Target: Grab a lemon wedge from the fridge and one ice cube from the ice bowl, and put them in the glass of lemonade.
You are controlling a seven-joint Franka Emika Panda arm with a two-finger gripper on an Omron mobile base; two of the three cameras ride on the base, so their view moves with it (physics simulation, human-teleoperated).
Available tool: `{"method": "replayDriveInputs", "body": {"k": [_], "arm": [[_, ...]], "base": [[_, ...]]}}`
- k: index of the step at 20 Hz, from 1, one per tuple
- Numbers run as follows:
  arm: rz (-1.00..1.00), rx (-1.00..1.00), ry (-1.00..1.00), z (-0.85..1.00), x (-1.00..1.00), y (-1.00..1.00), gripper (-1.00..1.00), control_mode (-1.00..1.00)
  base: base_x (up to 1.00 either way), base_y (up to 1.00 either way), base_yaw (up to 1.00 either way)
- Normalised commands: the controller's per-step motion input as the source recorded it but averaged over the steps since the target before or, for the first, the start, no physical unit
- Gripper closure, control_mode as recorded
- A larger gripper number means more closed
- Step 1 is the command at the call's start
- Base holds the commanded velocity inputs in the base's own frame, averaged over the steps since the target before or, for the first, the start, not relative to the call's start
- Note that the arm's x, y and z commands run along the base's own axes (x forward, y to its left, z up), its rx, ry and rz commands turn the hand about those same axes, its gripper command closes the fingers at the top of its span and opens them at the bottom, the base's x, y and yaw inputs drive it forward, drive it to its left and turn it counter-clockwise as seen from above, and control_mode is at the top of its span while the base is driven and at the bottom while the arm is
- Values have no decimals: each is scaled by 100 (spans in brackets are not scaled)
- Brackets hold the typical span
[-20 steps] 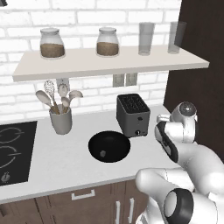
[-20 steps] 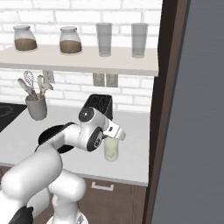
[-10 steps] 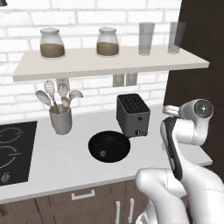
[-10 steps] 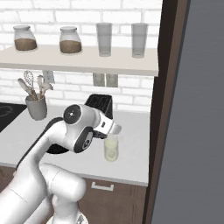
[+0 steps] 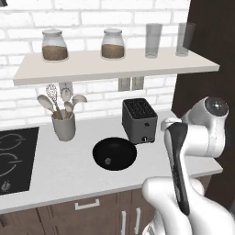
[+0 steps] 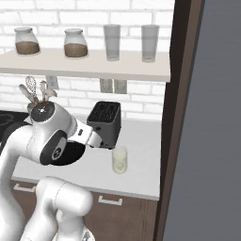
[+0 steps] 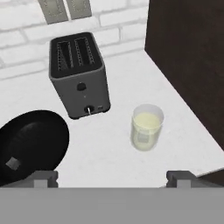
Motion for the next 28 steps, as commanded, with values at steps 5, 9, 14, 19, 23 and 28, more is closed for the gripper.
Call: {"method": "replayDriveInputs", "body": {"k": [5, 9, 14, 19, 23, 28], "arm": [[2, -2, 3, 0, -5, 9, -100, -100], [0, 0, 0, 0, -24, 0, -100, -100], [0, 0, 2, -5, -39, 0, -100, 100], [0, 0, 0, 0, 0, 0, -100, 100], [0, 0, 0, 0, 0, 0, -100, 100], [0, 0, 0, 0, 0, 0, -100, 100]], "base": [[0, 0, 0], [0, 0, 0], [-40, -6, 0], [-100, -34, 0], [-100, -58, 0], [-64, -100, 0]]}}
